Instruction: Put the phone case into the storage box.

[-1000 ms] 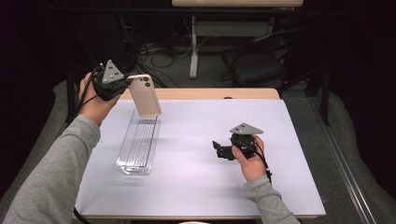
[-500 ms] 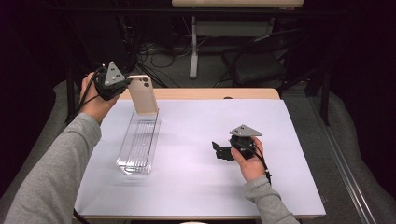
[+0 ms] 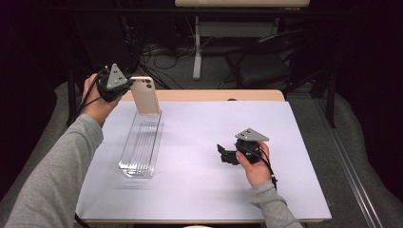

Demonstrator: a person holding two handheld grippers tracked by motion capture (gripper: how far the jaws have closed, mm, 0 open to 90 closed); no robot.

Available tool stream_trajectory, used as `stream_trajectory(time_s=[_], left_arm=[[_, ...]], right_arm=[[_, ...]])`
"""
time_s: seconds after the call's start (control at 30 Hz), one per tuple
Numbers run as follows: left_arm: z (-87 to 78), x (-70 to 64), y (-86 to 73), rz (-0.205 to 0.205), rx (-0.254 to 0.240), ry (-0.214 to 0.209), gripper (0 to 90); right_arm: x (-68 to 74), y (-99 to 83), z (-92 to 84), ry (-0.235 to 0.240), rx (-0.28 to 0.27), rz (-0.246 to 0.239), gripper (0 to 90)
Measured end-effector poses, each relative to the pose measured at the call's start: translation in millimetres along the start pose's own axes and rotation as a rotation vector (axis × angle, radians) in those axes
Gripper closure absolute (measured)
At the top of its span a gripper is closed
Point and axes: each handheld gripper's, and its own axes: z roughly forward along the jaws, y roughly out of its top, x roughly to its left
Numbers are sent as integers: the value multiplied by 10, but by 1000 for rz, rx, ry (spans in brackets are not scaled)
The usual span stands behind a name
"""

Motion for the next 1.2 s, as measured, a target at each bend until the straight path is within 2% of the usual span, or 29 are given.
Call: stream_trajectory(time_s=[0.07, 0.2, 0.33, 0.53, 1.0, 1.2], left_arm=[[20, 3, -15, 7, 1, 1, 788], [52, -11, -61, -3, -12, 3, 788], [98, -42, -123, 6, -3, 3, 789], [134, -81, -211, 5, -16, 21, 788], [184, -139, -365, -22, -8, 44, 788], [233, -194, -378, -3, 10, 39, 788]], right_arm=[[-3, -2, 3, -2, -1, -5, 81], [-7, -13, -4, -8, 1, -11, 81], [-10, -43, -24, -13, 5, -13, 82], [-35, -64, -44, -28, 0, -9, 81], [-51, -116, -63, -33, -9, -14, 81], [-62, -127, -58, -31, -4, -13, 81]])
